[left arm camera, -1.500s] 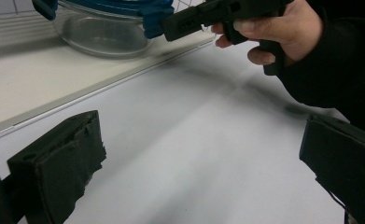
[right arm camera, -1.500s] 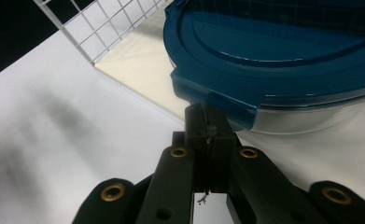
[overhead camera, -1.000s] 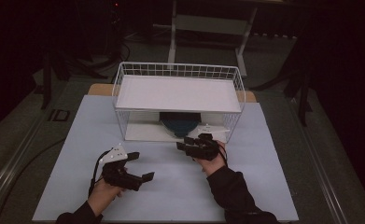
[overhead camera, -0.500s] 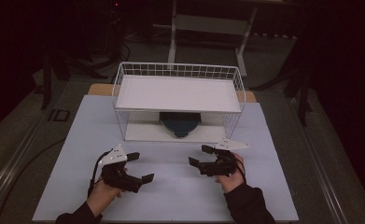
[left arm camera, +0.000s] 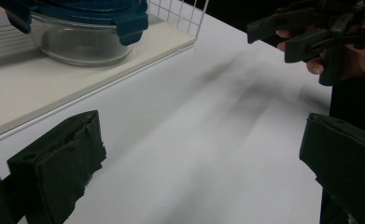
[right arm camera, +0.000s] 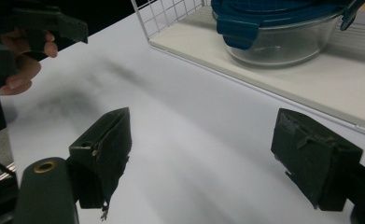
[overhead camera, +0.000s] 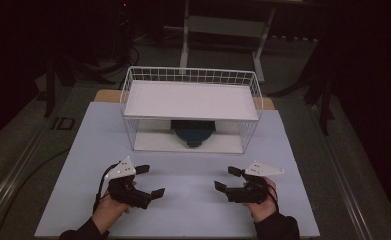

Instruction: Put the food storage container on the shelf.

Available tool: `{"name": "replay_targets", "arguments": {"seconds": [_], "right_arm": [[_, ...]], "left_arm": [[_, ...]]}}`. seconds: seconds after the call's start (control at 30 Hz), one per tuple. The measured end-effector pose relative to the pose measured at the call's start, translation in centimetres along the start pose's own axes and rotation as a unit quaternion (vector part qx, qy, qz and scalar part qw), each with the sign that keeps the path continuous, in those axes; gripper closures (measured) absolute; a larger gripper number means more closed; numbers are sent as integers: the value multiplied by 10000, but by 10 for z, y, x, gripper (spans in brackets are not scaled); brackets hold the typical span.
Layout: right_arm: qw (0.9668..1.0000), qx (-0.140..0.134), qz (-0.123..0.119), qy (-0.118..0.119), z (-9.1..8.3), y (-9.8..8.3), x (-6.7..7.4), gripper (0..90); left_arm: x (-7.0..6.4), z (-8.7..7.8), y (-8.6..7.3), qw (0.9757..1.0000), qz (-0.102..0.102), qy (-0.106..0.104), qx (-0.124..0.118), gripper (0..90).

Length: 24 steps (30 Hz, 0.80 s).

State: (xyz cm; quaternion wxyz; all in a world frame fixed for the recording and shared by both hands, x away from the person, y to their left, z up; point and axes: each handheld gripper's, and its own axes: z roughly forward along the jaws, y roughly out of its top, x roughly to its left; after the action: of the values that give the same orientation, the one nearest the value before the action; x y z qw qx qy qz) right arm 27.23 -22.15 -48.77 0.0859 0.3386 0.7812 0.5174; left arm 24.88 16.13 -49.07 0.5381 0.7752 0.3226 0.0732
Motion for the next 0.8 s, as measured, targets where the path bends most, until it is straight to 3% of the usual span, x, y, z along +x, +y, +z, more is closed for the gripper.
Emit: {"name": "replay_targets", "arguments": {"seconds": [0.37,0.47,0.6,0.8], "right_arm": [[9999,-93,96,-81,-23,-14,0,200],[9998,-86,156,-112,-29,-19,-3,201],[9999,-7,55,-163,-34,-25,-7,201],[9996,-135,114,-242,-37,-25,-15,202]], "left_arm": [[-6,-6,-4,10000,40,-63,6,0],[-7,-7,-5,10000,56,-58,-1,0],[-7,-5,-6,9999,98,-55,33,0],[-9,-4,-5,9998,202,-26,-40,0]]}}
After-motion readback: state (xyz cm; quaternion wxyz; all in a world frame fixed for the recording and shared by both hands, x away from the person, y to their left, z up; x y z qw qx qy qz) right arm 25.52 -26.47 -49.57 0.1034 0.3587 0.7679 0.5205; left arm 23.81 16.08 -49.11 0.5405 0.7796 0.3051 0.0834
